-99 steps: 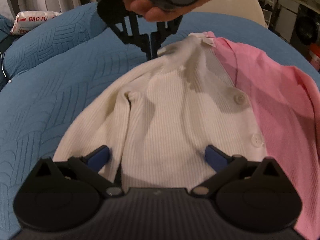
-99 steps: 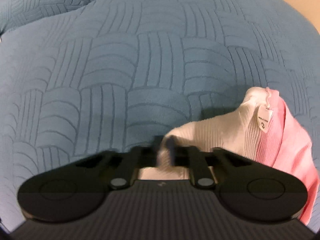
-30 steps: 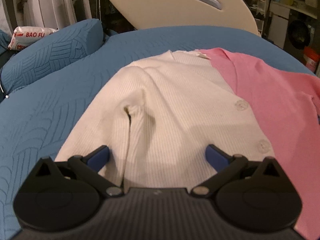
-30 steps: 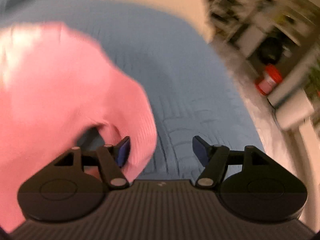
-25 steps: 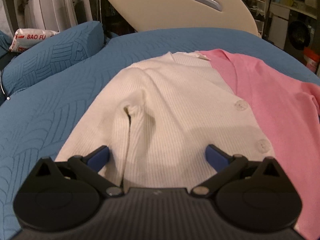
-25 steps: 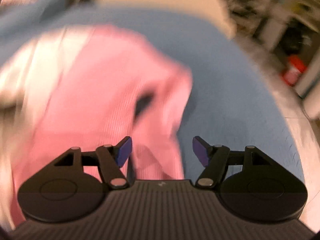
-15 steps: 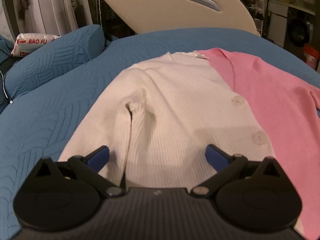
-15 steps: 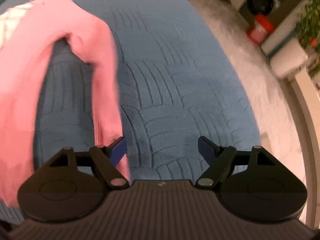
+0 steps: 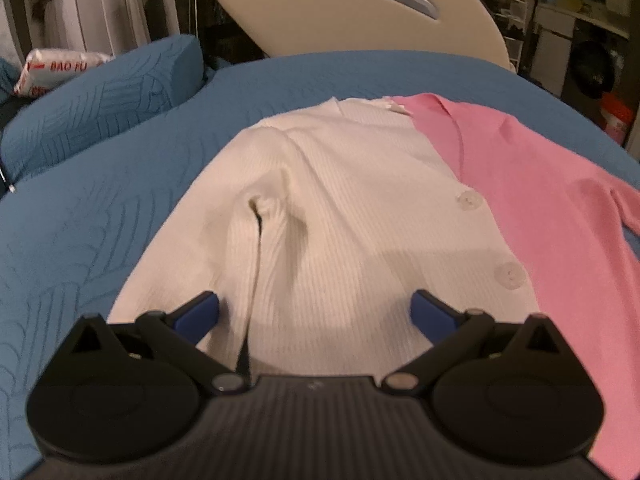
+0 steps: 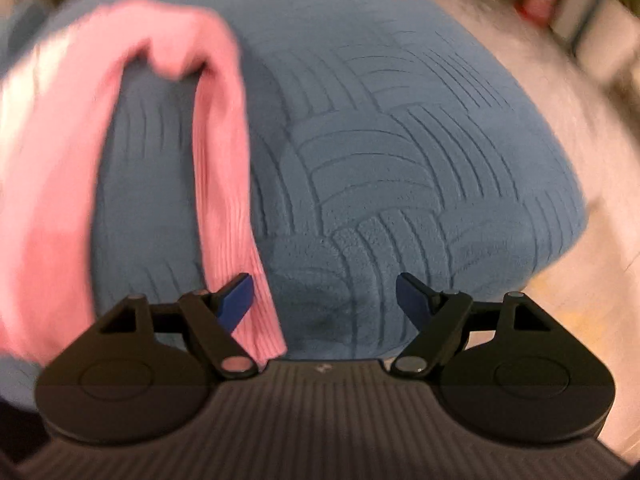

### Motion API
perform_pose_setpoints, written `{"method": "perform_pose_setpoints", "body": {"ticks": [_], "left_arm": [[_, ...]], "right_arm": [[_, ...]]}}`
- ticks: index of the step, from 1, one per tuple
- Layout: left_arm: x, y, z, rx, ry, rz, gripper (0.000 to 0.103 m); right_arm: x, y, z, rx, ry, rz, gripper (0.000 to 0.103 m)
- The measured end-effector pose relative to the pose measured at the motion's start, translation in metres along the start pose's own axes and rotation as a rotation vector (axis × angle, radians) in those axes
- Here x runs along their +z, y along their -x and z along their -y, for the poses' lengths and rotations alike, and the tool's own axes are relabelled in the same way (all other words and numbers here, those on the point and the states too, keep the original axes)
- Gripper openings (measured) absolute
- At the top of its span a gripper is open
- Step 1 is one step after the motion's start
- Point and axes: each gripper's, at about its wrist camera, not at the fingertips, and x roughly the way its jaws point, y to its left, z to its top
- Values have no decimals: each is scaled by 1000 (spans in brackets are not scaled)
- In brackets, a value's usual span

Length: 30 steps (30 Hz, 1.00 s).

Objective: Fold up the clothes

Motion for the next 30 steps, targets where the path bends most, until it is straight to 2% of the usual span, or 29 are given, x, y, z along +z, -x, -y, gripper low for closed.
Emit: {"method": "perform_pose_setpoints", "body": {"ticks": [1,2,3,4,5,6,9,13,14,15,16,17,19,21,22,23,24,25,26,28,30], "left_arm": [[1,0,-1,-6,6,-2,103],[1,1,-2,-12,8,-3,103],[2,1,-1,-14,10,-4,103],[2,1,-1,-16,9,-6,103],[3,1,-1,-19,8,-10,103],[3,1,-1,-19,6,-14,103],[4,0,0,-16,3,-21,103],[6,-1,1,-14,6,-27,103],[6,-1,1,-14,9,-28,103],[7,-1,1,-15,11,-30,103],[7,-1,1,-15,12,-32,103],[7,-1,1,-15,13,-33,103],[7,-1,2,-16,13,-37,103],[7,-1,2,-16,12,-41,103],[7,-1,2,-16,12,-44,103],[7,-1,2,-17,12,-46,103],[8,-1,2,-17,12,-48,103],[8,-1,2,-17,12,-50,103],[8,-1,2,-17,12,-52,103],[8,-1,3,-17,11,-57,103],[8,-1,3,-18,11,-61,103]], "right_arm": [[0,-2,-3,-12,21,0,74],[1,-1,-6,13,41,0,59],[2,1,-5,43,49,6,49],[1,5,-2,68,51,13,16],[2,11,0,58,41,42,3],[1,17,1,22,39,72,6],[-3,31,5,-53,45,152,6],[-7,47,23,67,-24,233,13],[-8,47,26,118,-46,218,27],[-8,44,26,176,-62,194,35],[-8,43,25,210,-64,181,48],[-8,38,20,245,-45,162,56],[-7,28,8,219,24,103,61],[-6,18,-3,155,100,39,59],[-7,15,-5,119,135,15,52],[-5,14,-6,98,160,3,22],[-3,16,-8,50,188,12,6],[-3,26,-8,-34,213,68,11],[-4,38,-7,-131,235,143,11],[-6,56,-4,-224,246,251,11],[-15,70,-12,-362,363,370,11]]}}
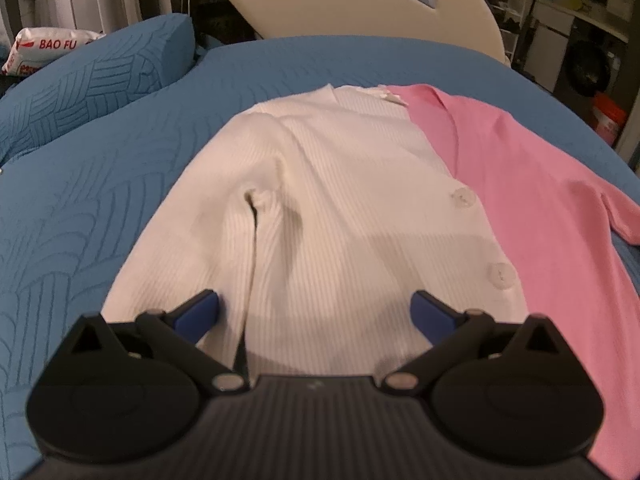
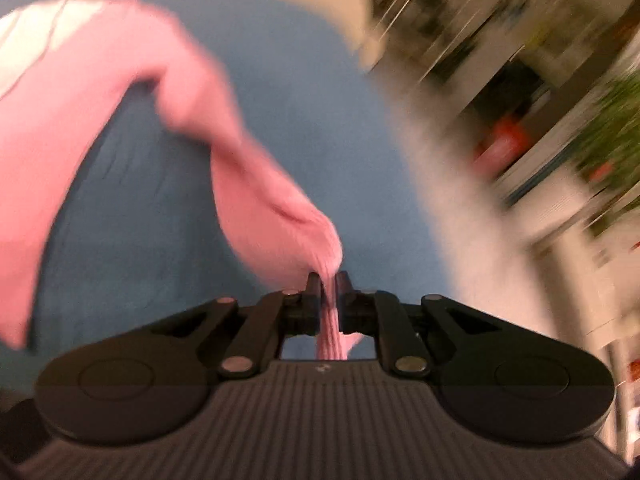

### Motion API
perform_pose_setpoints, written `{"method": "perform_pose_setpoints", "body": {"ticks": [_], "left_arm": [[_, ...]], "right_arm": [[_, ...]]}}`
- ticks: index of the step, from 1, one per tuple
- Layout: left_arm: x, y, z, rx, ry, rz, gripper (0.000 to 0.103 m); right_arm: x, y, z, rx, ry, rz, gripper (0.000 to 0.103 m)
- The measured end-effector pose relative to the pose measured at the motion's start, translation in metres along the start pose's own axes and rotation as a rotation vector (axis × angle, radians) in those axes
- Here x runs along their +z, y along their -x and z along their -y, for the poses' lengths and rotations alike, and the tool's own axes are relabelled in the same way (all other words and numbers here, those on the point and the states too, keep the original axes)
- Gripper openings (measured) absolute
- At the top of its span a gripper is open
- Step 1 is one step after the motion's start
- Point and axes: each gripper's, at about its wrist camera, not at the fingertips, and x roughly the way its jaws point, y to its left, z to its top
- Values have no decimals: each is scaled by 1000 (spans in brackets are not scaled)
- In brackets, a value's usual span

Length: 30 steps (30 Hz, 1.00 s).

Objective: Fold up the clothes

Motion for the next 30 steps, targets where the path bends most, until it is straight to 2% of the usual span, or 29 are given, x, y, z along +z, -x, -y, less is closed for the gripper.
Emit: {"method": "perform_pose_setpoints", "body": {"ticks": [2,3,5,6,7,9,10,11,13,16,18,19,21,23,24,25,26,28,30], "left_arm": [[0,0,0,0,0,-4,103],[0,0,0,0,0,-7,103],[0,0,0,-1,-4,-11,103],[0,1,0,-1,-8,-13,103],[0,1,0,-1,-13,-15,103],[-1,2,0,-1,-22,-18,103],[-1,2,0,0,-22,-19,103],[-1,2,1,1,-19,-20,103],[-1,2,2,5,-17,-20,103],[2,2,1,0,-5,-20,103],[5,6,-3,-31,23,-17,103],[6,9,-5,-51,37,-11,103],[11,26,-12,-178,88,32,103],[12,38,-14,-282,101,62,103],[12,43,-12,-337,81,63,103],[11,46,-5,-392,25,47,103],[7,44,5,-391,-47,10,103],[-3,32,28,-326,-190,-81,103],[-13,26,42,-260,-294,-96,103]], "right_arm": [[-10,1,-14,2,130,37,13],[-19,-6,-21,60,183,2,13],[-27,-26,-24,218,149,-170,15],[-35,-42,-12,319,0,-304,17],[-44,-49,2,377,-146,-359,18],[-58,-48,30,421,-372,-353,23],[-64,-46,39,429,-451,-338,33],[-75,-42,55,426,-591,-305,49],[-103,-39,80,417,-877,-264,66],[-144,-47,98,417,-1215,-279,68],[-165,-59,94,436,-1347,-323,68],[-166,-62,90,448,-1366,-326,68],[-168,-80,83,477,-1389,-349,69],[-159,-84,79,449,-1339,-371,69],[-153,-83,77,429,-1297,-376,69],[-146,-82,76,407,-1247,-379,65],[-140,-79,76,396,-1197,-367,46],[-130,-74,74,389,-1124,-339,16],[-118,-75,68,383,-1054,-340,15]]}}
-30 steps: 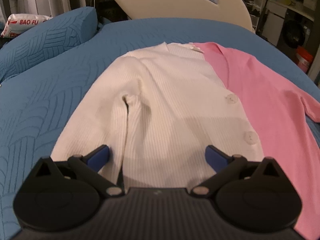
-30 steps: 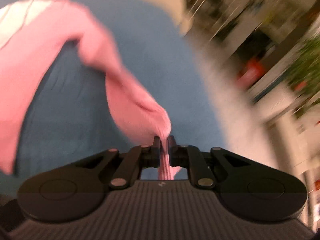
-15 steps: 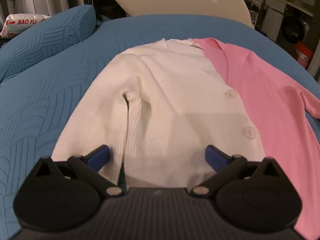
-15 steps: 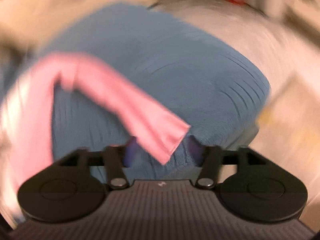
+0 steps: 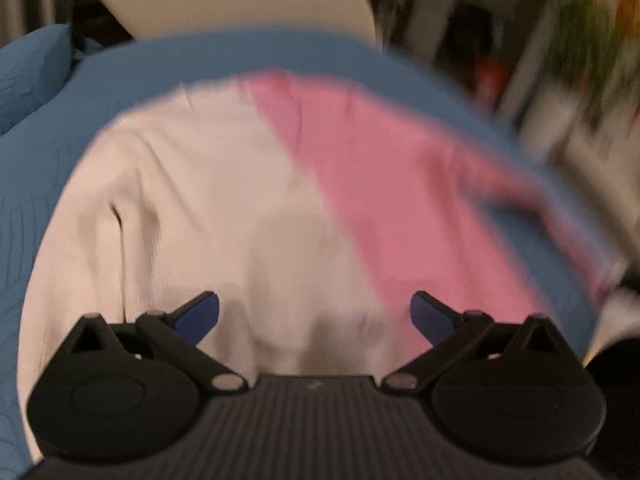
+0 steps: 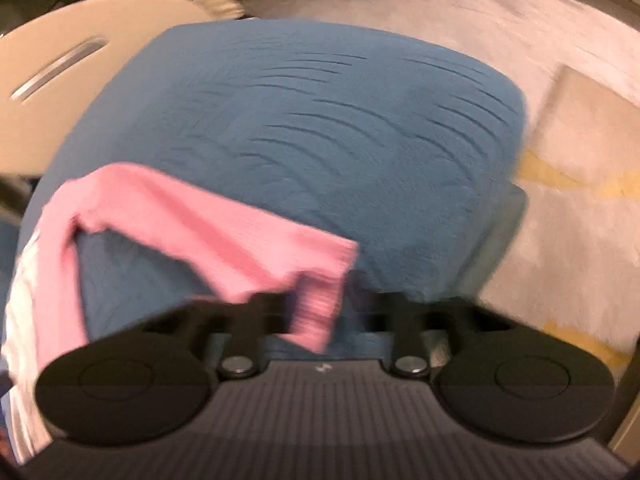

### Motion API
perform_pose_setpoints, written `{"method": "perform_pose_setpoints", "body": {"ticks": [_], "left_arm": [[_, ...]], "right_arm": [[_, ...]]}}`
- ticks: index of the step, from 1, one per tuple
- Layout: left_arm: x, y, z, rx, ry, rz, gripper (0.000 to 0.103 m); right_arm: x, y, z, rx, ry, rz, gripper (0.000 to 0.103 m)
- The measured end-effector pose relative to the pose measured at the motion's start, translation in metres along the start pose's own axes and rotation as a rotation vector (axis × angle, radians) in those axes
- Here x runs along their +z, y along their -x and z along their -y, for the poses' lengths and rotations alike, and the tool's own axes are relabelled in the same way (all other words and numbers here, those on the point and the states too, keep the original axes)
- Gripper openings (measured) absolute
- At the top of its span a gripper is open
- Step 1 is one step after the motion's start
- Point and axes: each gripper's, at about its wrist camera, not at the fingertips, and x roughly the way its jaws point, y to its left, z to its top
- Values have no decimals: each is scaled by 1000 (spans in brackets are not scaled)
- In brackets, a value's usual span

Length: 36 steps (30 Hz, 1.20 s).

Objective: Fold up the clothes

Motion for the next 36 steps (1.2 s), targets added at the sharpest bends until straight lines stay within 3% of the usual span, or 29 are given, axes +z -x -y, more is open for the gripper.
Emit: {"method": "perform_pose_setpoints", "body": {"ticks": [1,2,5,8,11,14,16,18,20,21,24,25,27,28,29,30,31,33,36], "left_arm": [[-3,-4,7,34,-45,-10,103],[-4,-6,10,48,-63,-14,103],[0,-3,-1,13,5,-13,103],[6,5,-13,-8,85,31,101],[14,27,-30,50,161,149,101],[16,48,-50,150,217,219,103],[13,51,-58,231,208,201,103],[9,50,-66,291,201,169,103],[7,44,-74,262,227,116,103],[6,41,-78,242,242,88,103],[7,40,-83,218,267,82,103],[8,40,-84,216,274,88,103],[7,44,-88,219,285,108,103],[8,47,-94,217,306,123,103],[11,46,-100,215,325,130,103],[11,46,-112,212,372,133,103],[10,47,-121,211,412,132,103],[5,50,-140,211,507,116,103],[0,55,-161,241,597,115,103]], "right_arm": [[1,1,-6,-15,42,-2,7],[3,4,-11,-22,68,9,7],[6,47,-41,40,168,175,6],[-21,100,-123,69,556,372,6],[-70,128,-195,172,857,459,6],[-138,127,-258,319,1092,415,6],[-189,104,-288,354,1254,358,6],[-243,69,-305,369,1359,221,6],[-272,44,-311,350,1413,105,5],[-289,37,-311,323,1459,91,6],[-292,54,-311,333,1505,148,6],[-287,61,-309,353,1476,173,13],[-272,70,-301,371,1377,232,38],[-268,67,-298,355,1345,229,66],[-268,59,-296,316,1342,178,81],[-271,44,-294,247,1361,66,77],[-270,42,-290,246,1328,42,78],[-270,67,-282,320,1290,146,78],[-295,110,-275,493,1437,352,78]]}}
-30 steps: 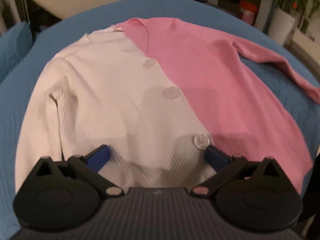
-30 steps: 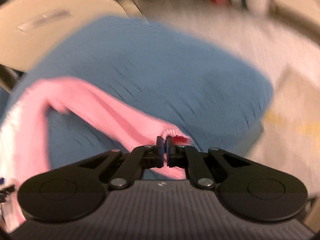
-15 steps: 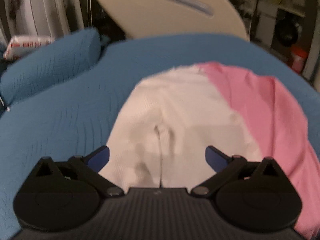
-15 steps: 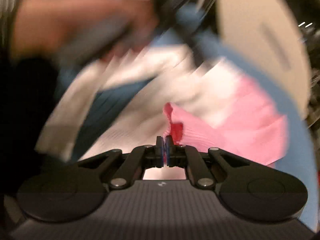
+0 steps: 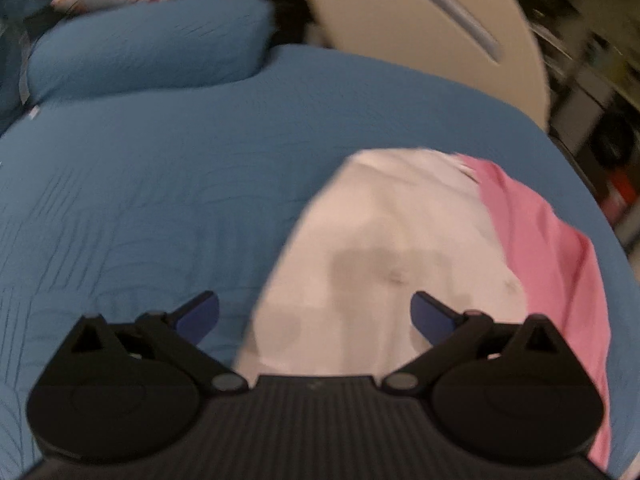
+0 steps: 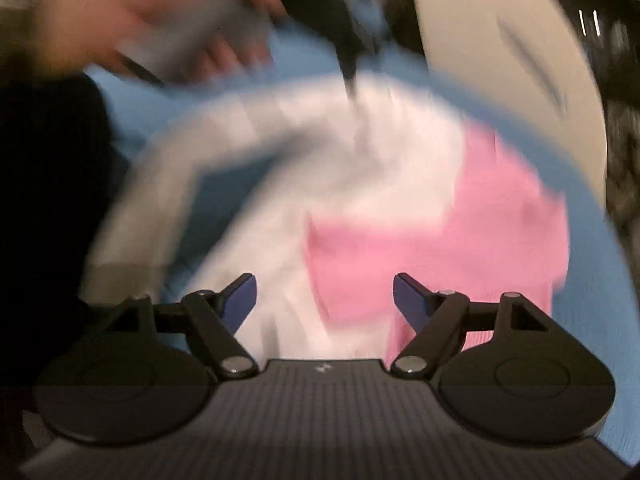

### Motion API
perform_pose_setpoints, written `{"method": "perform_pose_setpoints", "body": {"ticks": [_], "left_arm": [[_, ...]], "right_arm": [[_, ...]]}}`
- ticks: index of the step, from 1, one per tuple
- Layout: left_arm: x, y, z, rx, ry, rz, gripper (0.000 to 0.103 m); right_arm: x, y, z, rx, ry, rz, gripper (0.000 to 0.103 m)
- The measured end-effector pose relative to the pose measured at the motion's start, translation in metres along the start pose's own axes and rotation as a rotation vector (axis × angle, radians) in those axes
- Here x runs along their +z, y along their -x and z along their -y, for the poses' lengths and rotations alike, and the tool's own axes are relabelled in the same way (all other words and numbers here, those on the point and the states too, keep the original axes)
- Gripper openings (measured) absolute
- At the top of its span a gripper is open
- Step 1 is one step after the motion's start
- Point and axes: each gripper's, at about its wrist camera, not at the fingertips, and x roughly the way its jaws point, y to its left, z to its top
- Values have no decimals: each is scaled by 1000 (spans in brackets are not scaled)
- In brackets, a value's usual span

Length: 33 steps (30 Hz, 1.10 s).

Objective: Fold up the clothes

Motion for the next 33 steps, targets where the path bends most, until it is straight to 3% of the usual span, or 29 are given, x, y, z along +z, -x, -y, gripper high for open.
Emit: {"method": "perform_pose_setpoints", "body": {"ticks": [1,4,6,9,11,13,16,19,21,22,25,28,31,33], "left_arm": [[2,0,-4,13,16,5,103],[5,-1,-12,22,57,3,103],[4,-3,-13,7,70,-15,103],[6,-7,-14,5,75,-22,103],[9,-5,-19,15,100,0,103],[11,-3,-25,21,132,17,103],[11,-7,-40,14,235,8,103],[11,-8,-48,-3,289,10,103],[12,-4,-52,-7,303,32,103],[13,0,-53,-4,307,55,103],[14,12,-56,41,299,132,103],[15,27,-55,162,280,231,103],[15,24,-54,126,289,214,103],[16,17,-51,116,277,169,103]], "right_arm": [[1,4,-8,28,64,39,78],[-9,2,-46,154,317,48,77],[-16,-8,-59,218,320,-13,77],[-11,-24,-50,273,128,-67,70],[-3,-27,-46,278,33,-51,64],[0,-29,-45,279,22,-20,62],[1,-48,-43,337,-47,-66,51],[-3,-67,-39,377,-131,-121,50],[-1,-67,-31,401,-187,-111,22],[2,-66,-20,426,-271,-106,9],[8,-52,23,485,-565,-21,9],[-8,-15,96,467,-994,189,9],[-73,5,152,258,-1520,288,10],[-136,13,162,61,-1867,188,10]]}}
